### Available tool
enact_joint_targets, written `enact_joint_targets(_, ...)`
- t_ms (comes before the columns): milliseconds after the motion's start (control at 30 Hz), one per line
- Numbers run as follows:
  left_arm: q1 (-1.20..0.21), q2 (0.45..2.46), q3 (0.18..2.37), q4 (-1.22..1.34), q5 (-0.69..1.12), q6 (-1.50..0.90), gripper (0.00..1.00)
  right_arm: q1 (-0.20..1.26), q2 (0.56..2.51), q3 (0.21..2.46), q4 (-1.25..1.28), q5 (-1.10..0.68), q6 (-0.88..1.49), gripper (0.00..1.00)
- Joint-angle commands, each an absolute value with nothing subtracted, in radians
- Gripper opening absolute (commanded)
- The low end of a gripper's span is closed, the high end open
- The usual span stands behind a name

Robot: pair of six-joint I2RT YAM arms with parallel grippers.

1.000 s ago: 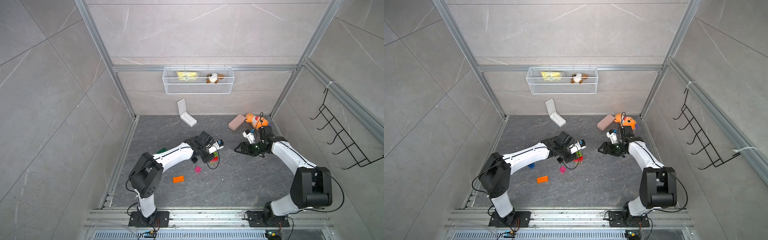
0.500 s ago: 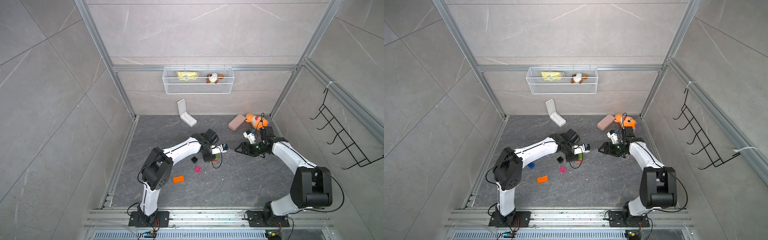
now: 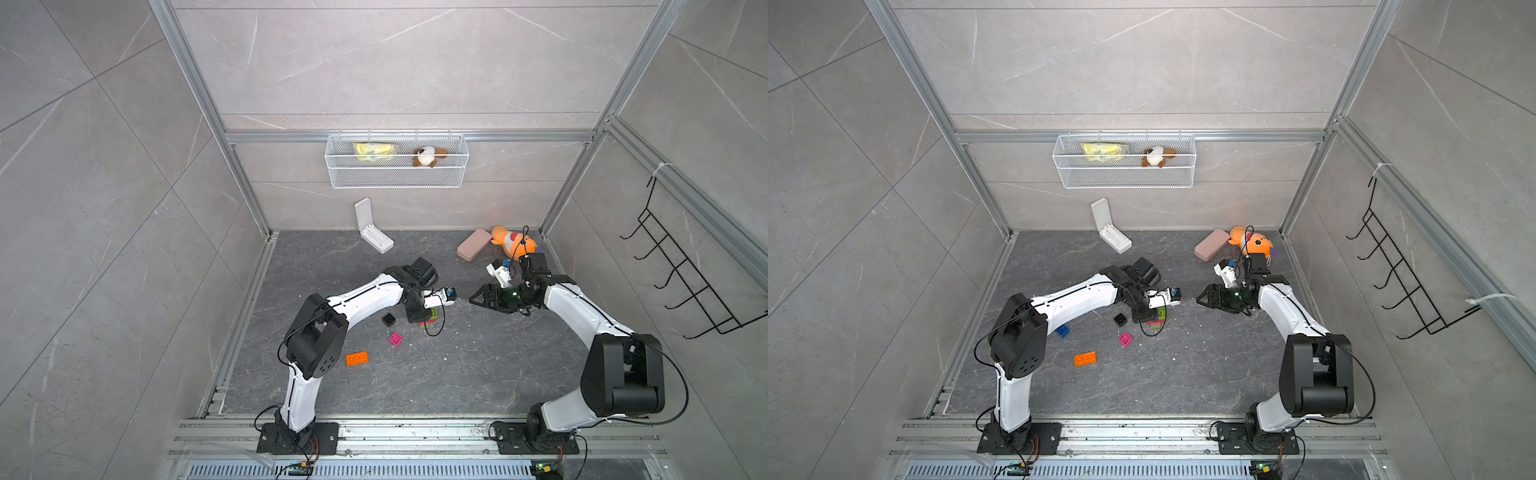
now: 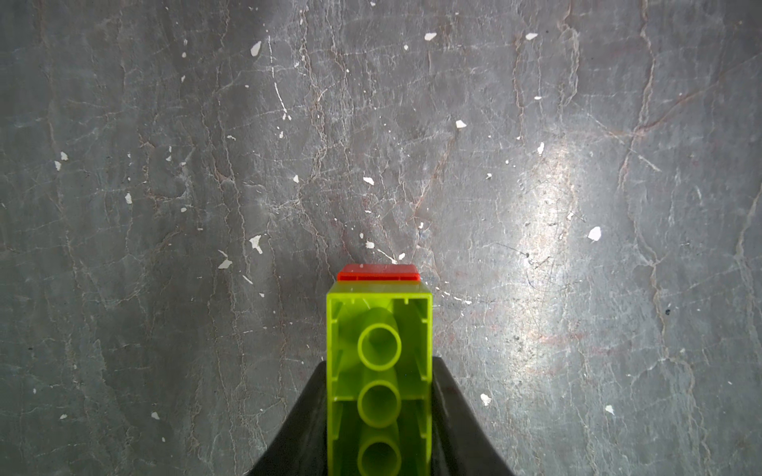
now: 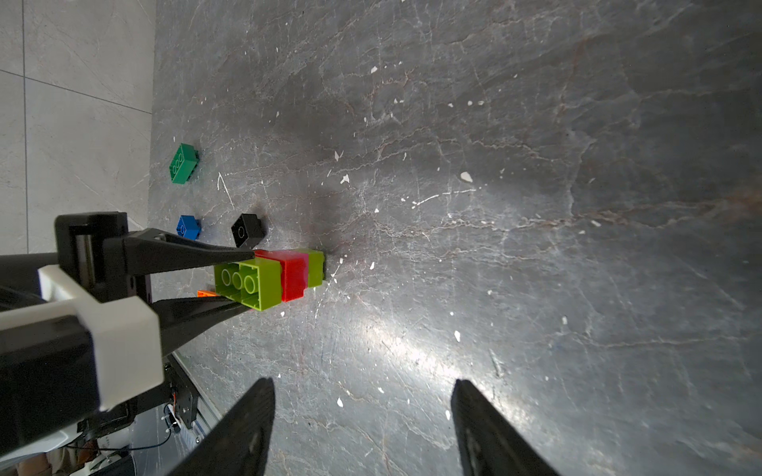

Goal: Assemble a carrot with lego
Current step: Assemble the lego brick with the lego brick.

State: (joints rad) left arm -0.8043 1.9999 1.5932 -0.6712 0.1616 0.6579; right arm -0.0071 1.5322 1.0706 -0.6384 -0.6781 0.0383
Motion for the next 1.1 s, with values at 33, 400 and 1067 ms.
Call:
enact_joint_targets(33,-0.803,2.017,1.553,-0.631,0.181,0.615,0.26,-0.011,1.548,1.056,-0.641,-0.691,0.043,0.71)
enact_joint_targets(400,-0.786,2.022,1.529,-0.664,0.176,0.538,0.26,-0.009,1.548,1.054,-0.645,-0.686,0.043,0.70)
enact_joint_targets(1067,-0.797,2.068,1.461,-0.704,0.115,0.438,0.26,-0.011,1.565,1.059,-0.642,-0.686,0.042,0.70)
